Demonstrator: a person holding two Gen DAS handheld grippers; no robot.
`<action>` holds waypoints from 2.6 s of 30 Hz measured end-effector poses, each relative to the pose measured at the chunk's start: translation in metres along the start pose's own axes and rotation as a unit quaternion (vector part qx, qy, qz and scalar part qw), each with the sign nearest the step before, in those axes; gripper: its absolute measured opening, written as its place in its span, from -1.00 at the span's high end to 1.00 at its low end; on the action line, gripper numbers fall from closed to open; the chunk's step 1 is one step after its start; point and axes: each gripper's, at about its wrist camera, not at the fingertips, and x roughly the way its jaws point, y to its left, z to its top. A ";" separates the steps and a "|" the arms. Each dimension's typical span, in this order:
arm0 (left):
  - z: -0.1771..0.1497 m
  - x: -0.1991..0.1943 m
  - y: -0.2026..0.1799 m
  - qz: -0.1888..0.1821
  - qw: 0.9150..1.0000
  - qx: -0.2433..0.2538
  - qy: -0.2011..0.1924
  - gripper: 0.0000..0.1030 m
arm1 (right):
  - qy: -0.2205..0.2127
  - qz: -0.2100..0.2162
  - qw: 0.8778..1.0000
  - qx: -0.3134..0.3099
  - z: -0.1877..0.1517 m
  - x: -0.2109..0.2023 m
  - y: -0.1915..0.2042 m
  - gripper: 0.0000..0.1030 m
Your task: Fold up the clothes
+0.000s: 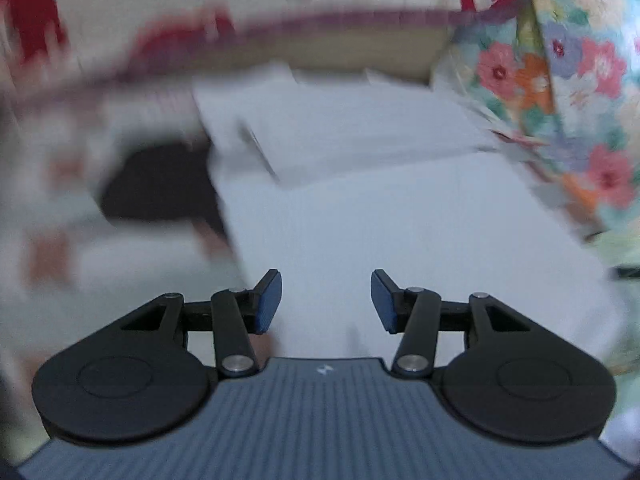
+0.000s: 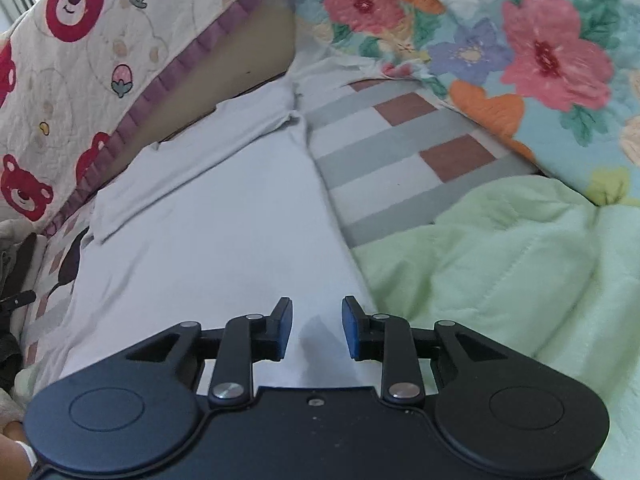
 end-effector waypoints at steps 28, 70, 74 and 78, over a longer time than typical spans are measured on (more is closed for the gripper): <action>-0.094 -0.014 -0.008 0.008 0.976 -0.118 0.181 0.04 | -0.035 0.078 0.995 0.042 -0.046 -0.007 -0.033 0.77; -0.089 -0.051 -0.066 0.059 0.994 0.076 0.043 0.93 | -0.053 -0.094 0.994 0.004 -0.013 -0.043 -0.039 0.63; -0.076 -0.045 -0.060 0.053 0.996 0.061 0.033 0.93 | -0.079 -0.094 0.991 -0.058 -0.008 -0.057 -0.017 0.44; -0.071 -0.037 -0.061 0.039 0.998 0.042 0.030 0.93 | -0.104 -0.061 0.987 -0.103 -0.010 -0.074 0.000 0.26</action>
